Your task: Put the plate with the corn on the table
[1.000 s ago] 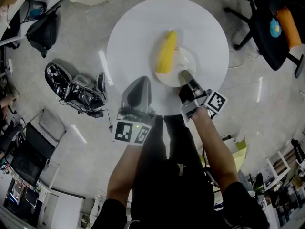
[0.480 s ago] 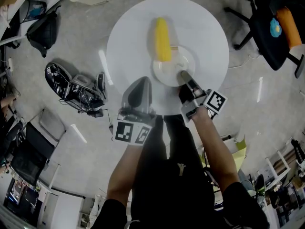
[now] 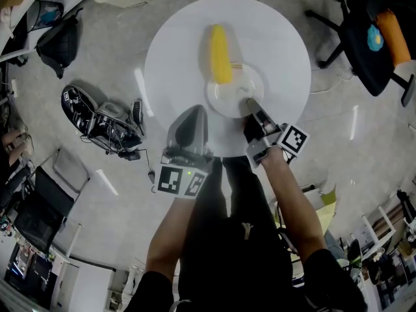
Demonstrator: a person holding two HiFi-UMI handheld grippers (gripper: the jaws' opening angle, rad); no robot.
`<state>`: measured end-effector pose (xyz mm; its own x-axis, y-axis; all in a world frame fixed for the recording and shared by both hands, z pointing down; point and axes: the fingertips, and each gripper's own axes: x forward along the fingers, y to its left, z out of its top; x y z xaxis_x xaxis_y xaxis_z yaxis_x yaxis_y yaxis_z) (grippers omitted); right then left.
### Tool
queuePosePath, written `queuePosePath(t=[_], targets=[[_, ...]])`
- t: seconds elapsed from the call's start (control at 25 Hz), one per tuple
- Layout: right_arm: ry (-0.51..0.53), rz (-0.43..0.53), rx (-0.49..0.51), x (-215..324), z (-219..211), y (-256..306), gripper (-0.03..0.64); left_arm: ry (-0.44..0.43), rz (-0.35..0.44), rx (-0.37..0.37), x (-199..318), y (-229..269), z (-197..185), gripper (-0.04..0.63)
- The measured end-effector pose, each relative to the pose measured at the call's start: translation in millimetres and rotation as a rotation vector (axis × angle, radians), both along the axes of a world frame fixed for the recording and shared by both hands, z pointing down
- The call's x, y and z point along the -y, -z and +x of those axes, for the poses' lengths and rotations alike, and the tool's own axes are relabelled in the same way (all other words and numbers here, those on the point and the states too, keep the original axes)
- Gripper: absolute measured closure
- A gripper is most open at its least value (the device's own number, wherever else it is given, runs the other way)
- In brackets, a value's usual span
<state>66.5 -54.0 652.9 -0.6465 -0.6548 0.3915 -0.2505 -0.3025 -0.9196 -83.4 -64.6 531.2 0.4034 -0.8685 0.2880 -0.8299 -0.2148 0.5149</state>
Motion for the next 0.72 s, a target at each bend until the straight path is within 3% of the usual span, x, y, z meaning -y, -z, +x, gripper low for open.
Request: queuePosePath(t=[0.72], targets=[[-0.022, -0.014, -0.022, -17.2, 13.7, -1.6, 0.538, 0.003, 0.006, -0.013, -8.7, 4.6, 1.4, 0.591]])
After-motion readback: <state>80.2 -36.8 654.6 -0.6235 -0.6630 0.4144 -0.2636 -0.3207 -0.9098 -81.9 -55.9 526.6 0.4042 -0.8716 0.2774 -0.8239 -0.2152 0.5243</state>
